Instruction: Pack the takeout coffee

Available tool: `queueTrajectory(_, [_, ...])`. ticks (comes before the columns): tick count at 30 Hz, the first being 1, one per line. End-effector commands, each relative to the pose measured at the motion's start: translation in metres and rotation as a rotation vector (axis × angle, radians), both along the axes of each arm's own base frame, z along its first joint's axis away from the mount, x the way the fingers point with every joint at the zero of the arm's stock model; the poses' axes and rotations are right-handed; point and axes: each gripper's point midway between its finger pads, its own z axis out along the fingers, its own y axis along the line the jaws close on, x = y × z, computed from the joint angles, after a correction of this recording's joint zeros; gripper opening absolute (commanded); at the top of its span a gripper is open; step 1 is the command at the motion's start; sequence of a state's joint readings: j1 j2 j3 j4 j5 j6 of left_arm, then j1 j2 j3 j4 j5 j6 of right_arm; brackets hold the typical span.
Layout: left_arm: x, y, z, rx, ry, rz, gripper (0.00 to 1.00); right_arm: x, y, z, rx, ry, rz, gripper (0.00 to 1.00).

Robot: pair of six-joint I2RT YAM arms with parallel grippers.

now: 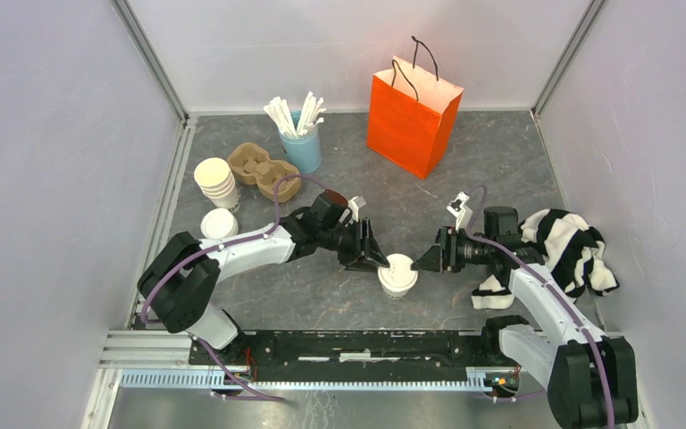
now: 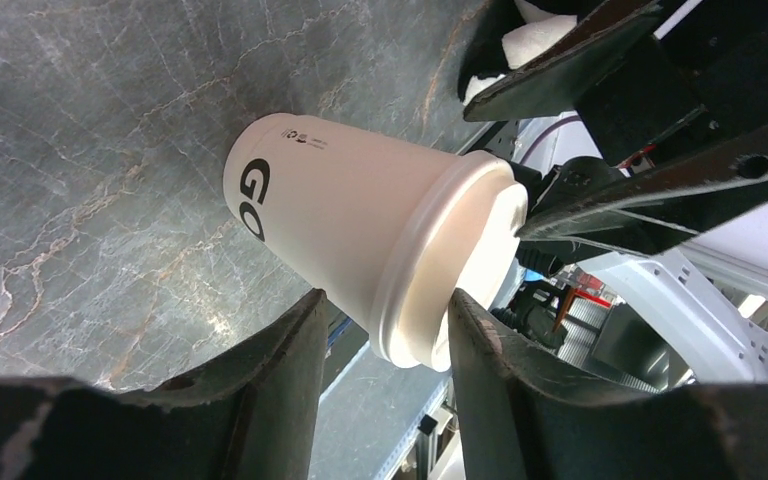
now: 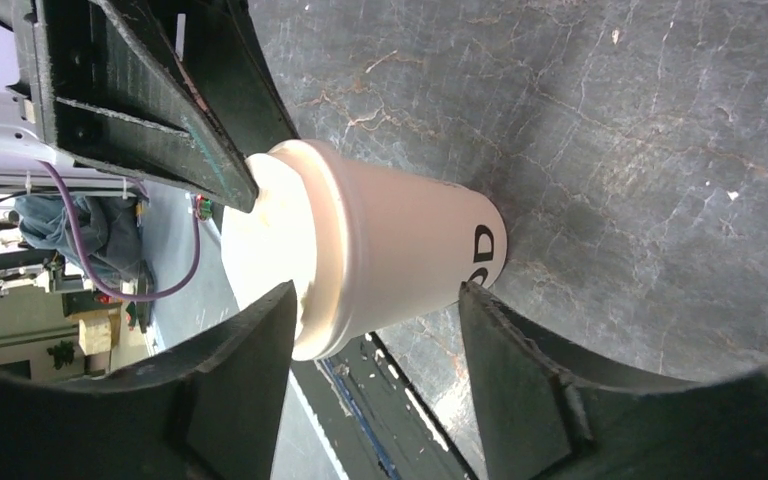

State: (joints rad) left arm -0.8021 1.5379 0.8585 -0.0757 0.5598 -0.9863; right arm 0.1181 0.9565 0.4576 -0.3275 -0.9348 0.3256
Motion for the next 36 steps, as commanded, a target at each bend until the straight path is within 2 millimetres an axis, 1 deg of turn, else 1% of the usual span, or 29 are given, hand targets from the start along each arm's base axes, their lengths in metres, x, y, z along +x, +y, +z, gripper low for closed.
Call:
queueTrajectory(1, [-0.007, 0.01, -0.018, 0.054, 0.011, -0.019, 0.52, -0.003, 0.003, -0.013, 0.022, 0.012, 0.01, 0.64])
queueTrajectory(3, [-0.013, 0.016, -0.033, 0.084, 0.034, -0.022, 0.49, -0.007, 0.001, -0.028, 0.002, 0.04, -0.003, 0.56])
queueTrajectory(4, [-0.015, 0.019, -0.037, 0.092, 0.039, -0.025, 0.48, -0.009, 0.0, -0.034, -0.008, 0.053, -0.005, 0.52])
queueTrajectory(5, [-0.016, 0.019, -0.036, 0.086, 0.039, -0.031, 0.47, -0.011, -0.001, -0.037, -0.016, 0.068, -0.006, 0.49])
queueTrajectory(7, [-0.015, 0.015, -0.025, 0.058, 0.018, -0.037, 0.47, -0.009, -0.001, -0.03, -0.015, 0.053, -0.009, 0.48])
queueTrajectory(9, [-0.011, 0.009, -0.009, 0.021, -0.007, -0.043, 0.5, -0.002, -0.001, -0.016, -0.02, 0.021, -0.018, 0.51])
queueTrajectory(10, [-0.009, 0.006, 0.0, 0.002, -0.021, -0.046, 0.54, 0.001, -0.001, -0.007, -0.021, 0.005, -0.019, 0.54])
queueTrajectory(12, [-0.004, 0.001, 0.017, -0.025, -0.052, -0.047, 0.64, 0.005, -0.001, 0.006, -0.035, -0.016, -0.018, 0.6])
queueTrajectory(15, [0.005, -0.001, 0.042, -0.026, -0.119, -0.045, 0.77, 0.012, -0.003, 0.025, -0.095, -0.056, -0.02, 0.71])
queueTrajectory(17, [0.013, 0.003, 0.059, -0.001, -0.181, -0.029, 0.84, 0.014, -0.004, 0.033, -0.15, -0.07, -0.014, 0.78])
queueTrajectory(19, [0.02, 0.011, 0.076, 0.032, -0.25, -0.004, 0.86, 0.015, -0.003, 0.042, -0.205, -0.091, 0.0, 0.84])
queueTrajectory(22, [0.03, 0.032, 0.101, 0.078, -0.361, 0.079, 0.89, 0.012, -0.001, 0.047, -0.321, -0.114, 0.028, 0.9])
queueTrajectory(23, [0.033, 0.042, 0.113, 0.088, -0.409, 0.125, 0.9, 0.012, -0.001, 0.048, -0.37, -0.123, 0.036, 0.98])
queueTrajectory(26, [0.037, 0.063, 0.139, 0.088, -0.5, 0.208, 0.91, 0.008, 0.002, 0.051, -0.511, -0.156, 0.073, 0.98])
queueTrajectory(28, [0.037, 0.072, 0.155, 0.071, -0.546, 0.25, 0.92, 0.003, 0.008, 0.052, -0.594, -0.177, 0.115, 0.98])
queueTrajectory(30, [0.038, 0.079, 0.169, 0.05, -0.585, 0.28, 0.92, -0.002, 0.019, 0.055, -0.643, -0.203, 0.154, 0.98])
queueTrajectory(33, [0.037, 0.086, 0.179, 0.043, -0.627, 0.295, 0.93, -0.007, 0.034, 0.057, -0.712, -0.236, 0.202, 0.98])
queueTrajectory(36, [0.038, 0.091, 0.18, 0.064, -0.64, 0.301, 0.93, -0.013, 0.049, 0.052, -0.77, -0.251, 0.254, 0.98])
